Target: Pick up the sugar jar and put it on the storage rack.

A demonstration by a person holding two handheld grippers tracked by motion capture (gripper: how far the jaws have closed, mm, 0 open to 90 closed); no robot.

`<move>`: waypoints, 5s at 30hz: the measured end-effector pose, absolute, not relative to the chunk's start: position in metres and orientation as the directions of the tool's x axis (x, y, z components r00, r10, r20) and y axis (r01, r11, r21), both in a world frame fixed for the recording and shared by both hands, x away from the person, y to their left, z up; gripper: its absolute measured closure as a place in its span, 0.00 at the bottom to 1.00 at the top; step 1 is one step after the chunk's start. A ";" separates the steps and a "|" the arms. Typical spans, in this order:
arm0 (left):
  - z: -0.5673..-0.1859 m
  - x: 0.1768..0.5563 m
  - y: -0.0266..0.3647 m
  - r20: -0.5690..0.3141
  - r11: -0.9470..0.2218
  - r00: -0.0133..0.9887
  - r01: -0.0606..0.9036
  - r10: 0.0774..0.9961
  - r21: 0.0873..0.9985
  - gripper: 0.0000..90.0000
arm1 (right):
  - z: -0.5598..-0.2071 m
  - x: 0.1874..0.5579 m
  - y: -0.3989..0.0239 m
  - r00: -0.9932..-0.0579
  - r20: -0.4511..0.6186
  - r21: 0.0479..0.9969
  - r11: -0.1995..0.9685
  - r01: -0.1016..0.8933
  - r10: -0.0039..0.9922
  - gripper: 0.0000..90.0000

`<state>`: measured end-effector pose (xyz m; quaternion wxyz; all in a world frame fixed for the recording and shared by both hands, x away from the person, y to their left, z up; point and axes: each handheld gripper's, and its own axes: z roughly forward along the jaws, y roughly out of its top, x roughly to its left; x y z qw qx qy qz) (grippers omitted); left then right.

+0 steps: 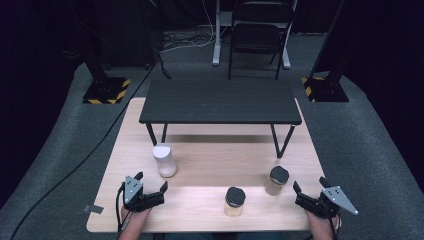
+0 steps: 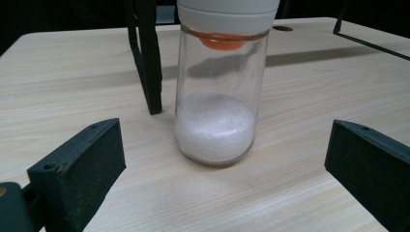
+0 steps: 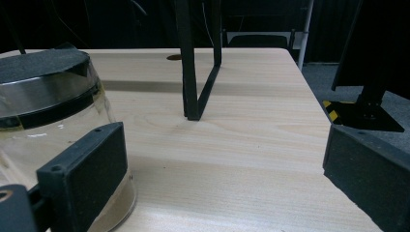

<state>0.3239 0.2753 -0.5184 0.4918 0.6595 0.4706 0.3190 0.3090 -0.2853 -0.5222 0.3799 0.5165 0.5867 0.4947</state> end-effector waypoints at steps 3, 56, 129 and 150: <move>-0.515 0.322 0.275 -0.030 -0.079 0.352 0.292 0.936 0.953 0.00 | -0.522 0.309 -0.286 -0.177 0.067 0.973 -0.025 0.229 0.982 0.01; -0.469 0.335 0.263 -0.015 -0.085 0.382 0.242 0.924 0.966 0.01 | -0.522 0.308 -0.286 -0.178 0.071 0.975 -0.031 0.219 0.981 0.00; -0.457 0.388 0.251 0.004 -0.134 0.377 0.320 0.926 0.938 0.07 | -0.522 0.309 -0.286 -0.187 0.076 0.972 -0.030 0.235 0.979 0.00; -0.457 0.393 0.245 0.046 -0.181 0.377 0.332 0.925 0.926 0.37 | -0.522 0.309 -0.287 -0.179 0.080 0.970 -0.035 0.240 0.981 0.01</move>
